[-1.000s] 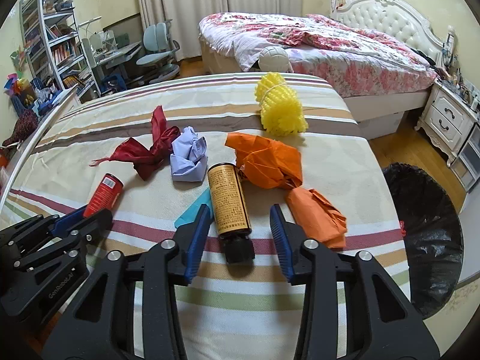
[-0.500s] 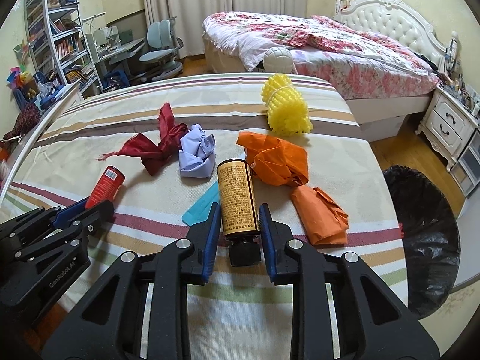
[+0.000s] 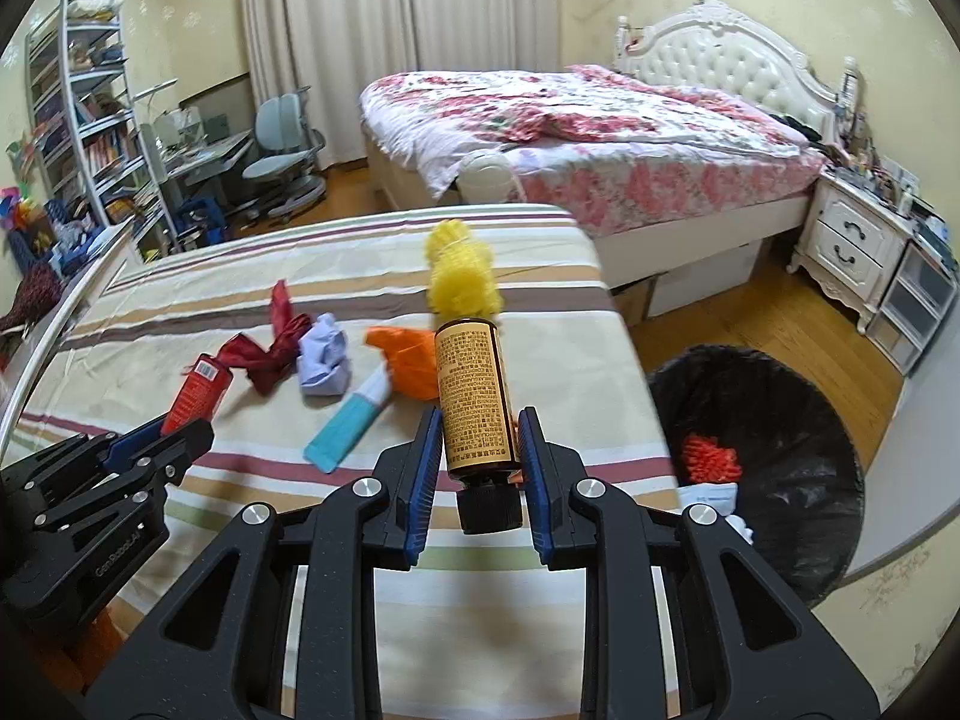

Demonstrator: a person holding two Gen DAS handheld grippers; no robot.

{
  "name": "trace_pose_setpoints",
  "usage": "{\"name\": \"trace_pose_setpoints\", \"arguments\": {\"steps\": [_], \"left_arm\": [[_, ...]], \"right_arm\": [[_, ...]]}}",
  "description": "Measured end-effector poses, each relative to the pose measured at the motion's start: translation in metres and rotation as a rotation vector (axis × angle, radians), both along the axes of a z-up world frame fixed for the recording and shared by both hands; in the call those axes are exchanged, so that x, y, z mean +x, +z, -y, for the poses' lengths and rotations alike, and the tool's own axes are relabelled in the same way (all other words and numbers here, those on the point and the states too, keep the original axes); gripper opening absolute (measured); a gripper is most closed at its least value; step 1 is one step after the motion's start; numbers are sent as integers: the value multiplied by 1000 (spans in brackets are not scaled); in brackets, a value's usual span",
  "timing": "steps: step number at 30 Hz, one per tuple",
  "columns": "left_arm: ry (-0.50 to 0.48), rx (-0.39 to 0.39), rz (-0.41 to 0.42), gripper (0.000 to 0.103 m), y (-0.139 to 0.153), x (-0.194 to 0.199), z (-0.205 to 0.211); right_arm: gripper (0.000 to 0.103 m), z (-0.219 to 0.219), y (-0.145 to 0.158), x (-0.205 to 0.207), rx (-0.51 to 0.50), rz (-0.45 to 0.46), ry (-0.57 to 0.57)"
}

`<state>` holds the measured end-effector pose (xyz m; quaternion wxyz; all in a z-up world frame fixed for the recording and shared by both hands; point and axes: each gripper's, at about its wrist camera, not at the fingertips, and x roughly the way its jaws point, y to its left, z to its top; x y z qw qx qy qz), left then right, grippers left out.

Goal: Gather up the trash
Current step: 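Grasp the red can with the left gripper while the right gripper grasps the gold can, then carry both cans over the black bin and open both grippers to drop them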

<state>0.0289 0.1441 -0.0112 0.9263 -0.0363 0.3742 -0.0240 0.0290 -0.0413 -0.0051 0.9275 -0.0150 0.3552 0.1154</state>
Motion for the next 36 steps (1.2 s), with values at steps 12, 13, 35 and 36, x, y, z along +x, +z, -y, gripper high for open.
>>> {"name": "trace_pose_setpoints", "arguments": {"steps": [12, 13, 35, 36], "left_arm": [[-149, -14, 60, 25, 18, 11, 77], [-165, -13, 63, 25, 18, 13, 84], [-316, 33, 32, 25, -6, 68, 208], [-318, 36, 30, 25, -7, 70, 211]], "right_arm": [[25, 70, 0, 2, 0, 32, -161], [25, 77, -1, 3, -2, 32, -177], [25, 182, -31, 31, 10, -10, -376], [25, 183, -32, 33, 12, -12, -379]]}}
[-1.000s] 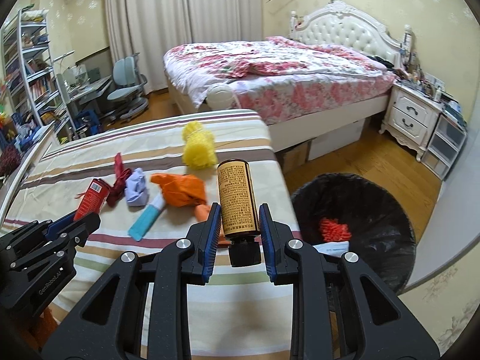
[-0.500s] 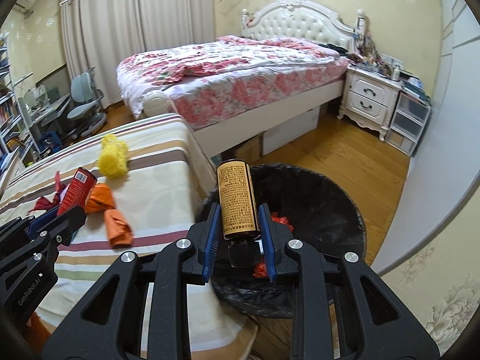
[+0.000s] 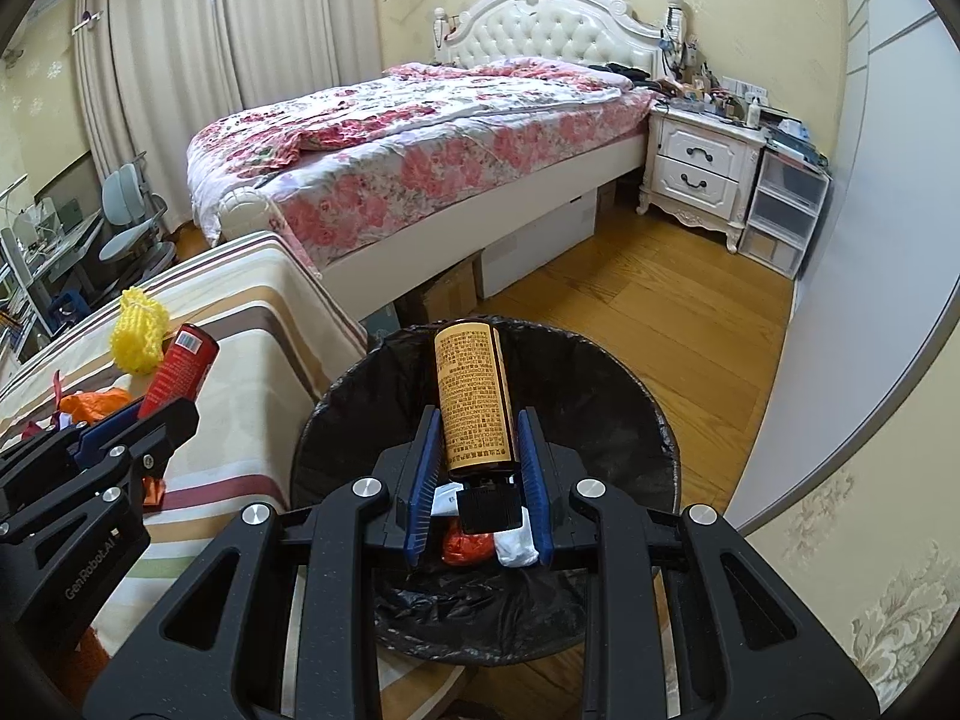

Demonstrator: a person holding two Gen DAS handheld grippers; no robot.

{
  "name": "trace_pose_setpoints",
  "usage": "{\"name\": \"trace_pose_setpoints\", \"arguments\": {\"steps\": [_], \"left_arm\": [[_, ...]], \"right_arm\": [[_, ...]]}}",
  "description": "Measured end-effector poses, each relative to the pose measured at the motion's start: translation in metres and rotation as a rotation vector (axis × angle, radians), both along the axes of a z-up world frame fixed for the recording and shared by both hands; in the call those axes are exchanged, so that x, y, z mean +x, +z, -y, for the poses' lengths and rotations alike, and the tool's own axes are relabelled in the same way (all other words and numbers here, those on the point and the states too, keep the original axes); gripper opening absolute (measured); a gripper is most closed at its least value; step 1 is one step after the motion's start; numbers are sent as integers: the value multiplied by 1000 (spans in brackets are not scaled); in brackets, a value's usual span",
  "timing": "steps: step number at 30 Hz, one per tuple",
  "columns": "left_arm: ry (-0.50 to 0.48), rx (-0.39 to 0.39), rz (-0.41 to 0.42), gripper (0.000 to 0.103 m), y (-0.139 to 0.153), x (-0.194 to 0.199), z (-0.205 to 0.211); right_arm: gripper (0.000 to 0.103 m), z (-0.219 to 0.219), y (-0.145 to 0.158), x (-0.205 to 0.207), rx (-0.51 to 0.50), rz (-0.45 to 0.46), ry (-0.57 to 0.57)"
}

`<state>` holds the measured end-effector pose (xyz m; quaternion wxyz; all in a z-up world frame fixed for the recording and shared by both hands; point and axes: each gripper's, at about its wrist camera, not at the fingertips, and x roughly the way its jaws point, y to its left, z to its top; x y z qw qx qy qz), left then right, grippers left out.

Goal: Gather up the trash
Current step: 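Carry both cans over the black bin and open both grippers to drop them, then move both open grippers back over the bed toward the cloths and orange bag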

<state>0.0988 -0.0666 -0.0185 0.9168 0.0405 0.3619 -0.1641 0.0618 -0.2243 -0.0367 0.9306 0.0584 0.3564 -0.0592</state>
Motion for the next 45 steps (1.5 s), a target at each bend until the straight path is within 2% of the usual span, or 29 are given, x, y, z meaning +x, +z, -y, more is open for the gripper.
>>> {"name": "trace_pose_setpoints", "arguments": {"steps": [15, 28, 32, 34, 36, 38, 40, 45], "left_arm": [[-17, 60, -13, 25, -13, 22, 33], [-29, 100, -18, 26, -21, 24, 45], [-29, 99, -21, 48, -21, 25, 45], [-25, 99, -11, 57, -20, 22, 45], [-22, 100, -2, 65, -19, 20, 44], [-16, 105, 2, 68, -19, 19, 43], [-6, 111, 6, 70, -18, 16, 40], [16, 104, 11, 72, -13, 11, 26]], "right_arm": [[26, 26, -14, 13, 31, -24, -27], [26, 33, -23, 21, 47, -39, -38], [29, 35, -26, 21, 46, -41, -54], [42, 36, -26, 20, 43, -40, -63], [46, 35, -25, 19, 31, -32, -74], [48, 35, -24, 18, 25, -31, -80], [55, 34, -22, 16, 22, -25, -87], [58, 28, -19, 11, 16, -19, -80]]}}
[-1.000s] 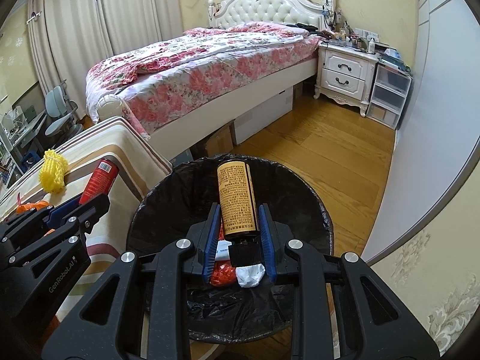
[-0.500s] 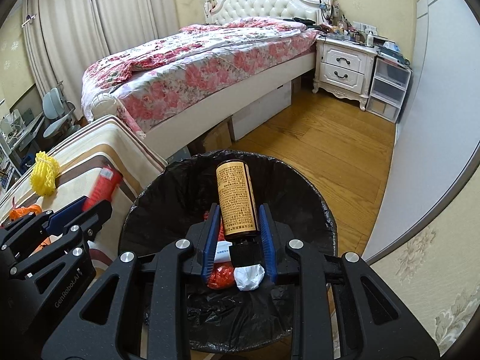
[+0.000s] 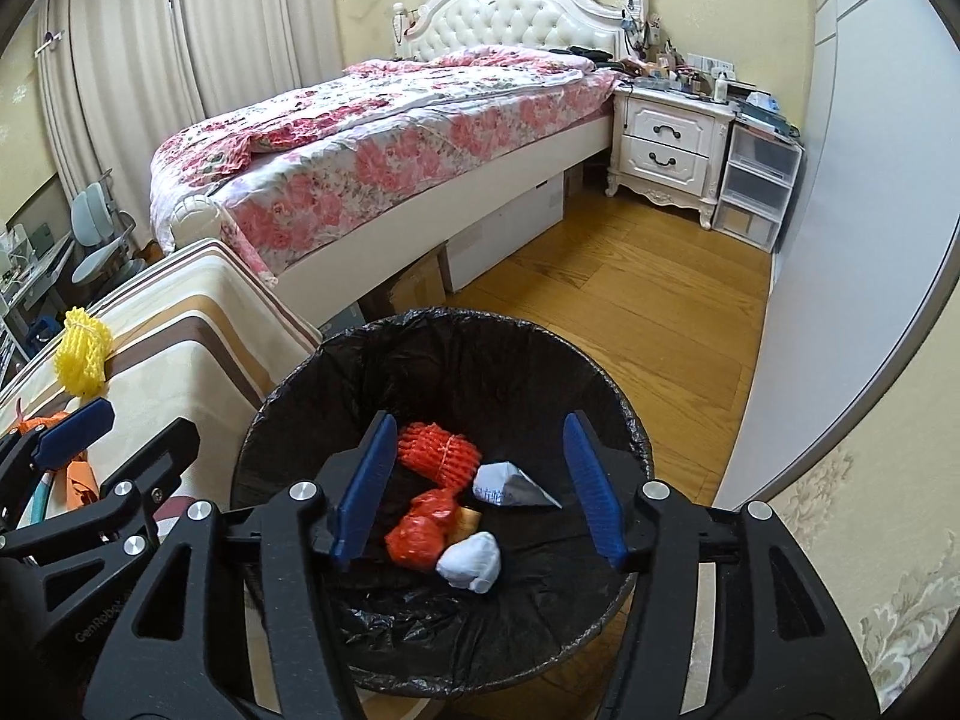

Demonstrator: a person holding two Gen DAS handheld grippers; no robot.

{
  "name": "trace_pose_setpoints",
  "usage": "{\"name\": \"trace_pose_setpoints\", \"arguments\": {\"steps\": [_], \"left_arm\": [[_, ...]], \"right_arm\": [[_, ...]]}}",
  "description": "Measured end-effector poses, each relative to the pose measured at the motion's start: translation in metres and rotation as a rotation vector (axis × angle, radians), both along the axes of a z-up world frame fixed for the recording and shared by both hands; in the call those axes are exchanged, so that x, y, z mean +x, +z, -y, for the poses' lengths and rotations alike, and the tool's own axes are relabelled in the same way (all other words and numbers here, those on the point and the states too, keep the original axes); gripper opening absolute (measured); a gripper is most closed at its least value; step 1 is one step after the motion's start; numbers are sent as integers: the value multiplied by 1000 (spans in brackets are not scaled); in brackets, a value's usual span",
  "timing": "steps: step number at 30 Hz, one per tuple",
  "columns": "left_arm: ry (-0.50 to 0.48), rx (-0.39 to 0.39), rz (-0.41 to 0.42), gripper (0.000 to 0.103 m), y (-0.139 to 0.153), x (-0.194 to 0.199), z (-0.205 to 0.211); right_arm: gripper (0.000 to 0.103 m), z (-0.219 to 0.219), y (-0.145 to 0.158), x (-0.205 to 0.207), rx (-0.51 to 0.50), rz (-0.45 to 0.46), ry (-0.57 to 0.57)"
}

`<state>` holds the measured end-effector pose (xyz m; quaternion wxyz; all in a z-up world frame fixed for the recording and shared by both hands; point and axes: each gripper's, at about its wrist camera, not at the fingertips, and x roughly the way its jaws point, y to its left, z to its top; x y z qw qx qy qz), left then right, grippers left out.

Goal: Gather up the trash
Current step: 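Move both open grippers back over the bed toward the cloths and orange bag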

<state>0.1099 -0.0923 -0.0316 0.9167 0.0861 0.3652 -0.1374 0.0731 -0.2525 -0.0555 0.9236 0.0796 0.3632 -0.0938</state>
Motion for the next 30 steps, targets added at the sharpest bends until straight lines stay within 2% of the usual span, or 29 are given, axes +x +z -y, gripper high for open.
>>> {"name": "trace_pose_setpoints", "arguments": {"steps": [7, 15, 30], "left_arm": [[53, -13, 1, 72, 7, -8, -31], [158, -17, 3, 72, 11, -19, -84], [345, -20, -11, 72, 8, -43, -183]], "right_arm": [[60, -16, 6, -4, 4, 4, 28], [61, -47, 11, -9, 12, 4, 95], [61, -147, 16, -10, 6, -10, 314]]}}
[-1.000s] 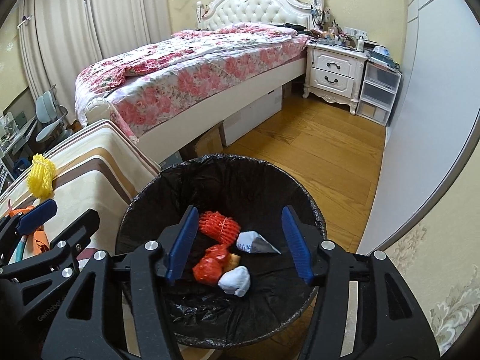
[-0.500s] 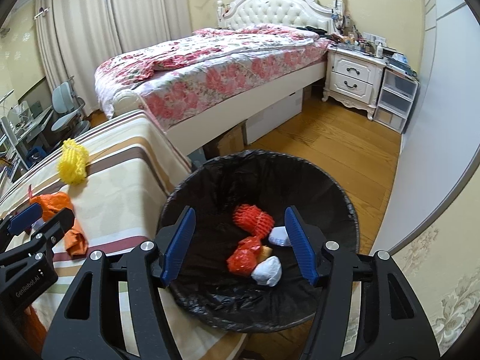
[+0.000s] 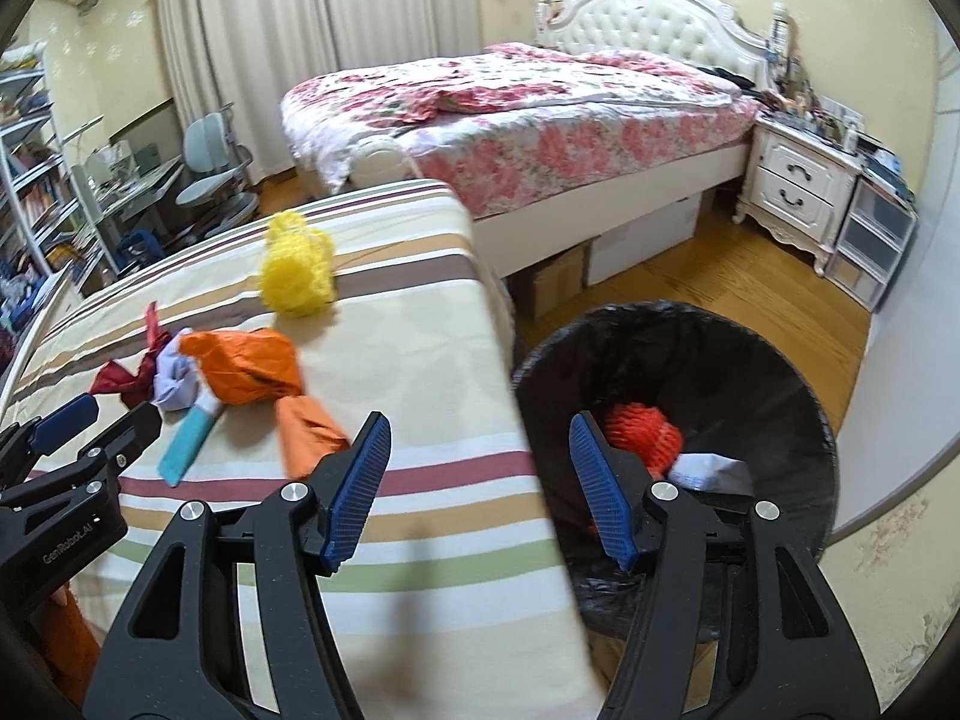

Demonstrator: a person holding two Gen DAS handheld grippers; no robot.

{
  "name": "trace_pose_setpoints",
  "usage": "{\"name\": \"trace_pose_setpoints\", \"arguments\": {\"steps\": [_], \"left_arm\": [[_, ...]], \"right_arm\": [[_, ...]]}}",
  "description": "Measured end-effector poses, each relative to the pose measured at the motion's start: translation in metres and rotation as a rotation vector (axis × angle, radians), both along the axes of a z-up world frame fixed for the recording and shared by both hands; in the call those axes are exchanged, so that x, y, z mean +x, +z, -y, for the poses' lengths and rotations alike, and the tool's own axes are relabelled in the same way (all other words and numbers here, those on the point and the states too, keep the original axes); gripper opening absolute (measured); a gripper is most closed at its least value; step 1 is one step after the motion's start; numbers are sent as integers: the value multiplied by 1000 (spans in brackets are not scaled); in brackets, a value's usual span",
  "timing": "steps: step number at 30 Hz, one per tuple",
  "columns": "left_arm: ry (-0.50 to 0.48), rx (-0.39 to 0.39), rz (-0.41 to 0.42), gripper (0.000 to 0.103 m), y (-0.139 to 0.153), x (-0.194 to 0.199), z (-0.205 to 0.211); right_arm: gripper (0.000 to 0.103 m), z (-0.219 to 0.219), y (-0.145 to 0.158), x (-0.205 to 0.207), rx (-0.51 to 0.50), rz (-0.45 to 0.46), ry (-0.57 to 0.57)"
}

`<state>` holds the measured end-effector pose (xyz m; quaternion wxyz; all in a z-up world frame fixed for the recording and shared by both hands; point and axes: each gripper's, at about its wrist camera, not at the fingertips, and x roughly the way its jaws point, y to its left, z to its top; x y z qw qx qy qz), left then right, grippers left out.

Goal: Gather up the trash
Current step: 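Move both open grippers back over the bed toward the cloths and orange bag, then grasp the red cloth with the left gripper while the right gripper grasps the orange bag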

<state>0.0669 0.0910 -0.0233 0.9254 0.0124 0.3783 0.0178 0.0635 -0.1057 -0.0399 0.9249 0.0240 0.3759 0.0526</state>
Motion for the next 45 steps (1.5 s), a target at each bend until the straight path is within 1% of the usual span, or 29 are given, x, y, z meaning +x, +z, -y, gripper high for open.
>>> {"name": "trace_pose_setpoints", "arguments": {"steps": [6, 14, 15, 16, 17, 19, 25, 29, 34, 38, 39, 40, 42, 43, 45], "left_arm": [[55, -5, -19, 72, -7, -3, -31], [92, -21, -39, 72, -12, 1, -55], [94, -28, -42, 72, -13, 1, -57], [94, -34, -44, 73, -13, 2, -58], [93, -36, -45, 73, -13, 2, -59], [92, -37, -44, 73, -13, 3, -59], [91, -39, -43, 74, -13, 8, -61], [97, -37, -47, 74, -14, 18, -63], [100, -26, -42, 74, -13, 30, -65], [91, -44, -62, 73, -16, 40, -69], [90, -51, -68, 67, -17, 43, -71], [87, -58, -77, 64, -18, 45, -73], [75, -79, -105, 49, -22, 48, -75], [69, -87, -113, 47, -24, 49, -77], [58, -82, -105, 33, -23, 46, -76]], "right_arm": [[61, -38, -2, 2, -15, -20, 91], [60, -67, -15, 9, -53, -85, 150], [58, -69, -17, 9, -63, -91, 154], [50, -71, -19, 8, -71, -99, 160], [47, -72, -20, 8, -76, -102, 162], [38, -73, -19, 7, -83, -97, 164], [37, -62, -19, 14, -73, -98, 123], [37, -58, -17, 24, -71, -94, 110], [37, -58, -16, 35, -65, -93, 112], [37, -61, -19, 40, -64, -97, 118], [37, -61, -19, 41, -66, -95, 119], [37, -62, -19, 41, -63, -95, 119], [37, -61, -19, 43, -58, -96, 119], [37, -61, -18, 42, -58, -95, 119], [37, -61, -18, 43, -59, -96, 119]]}}
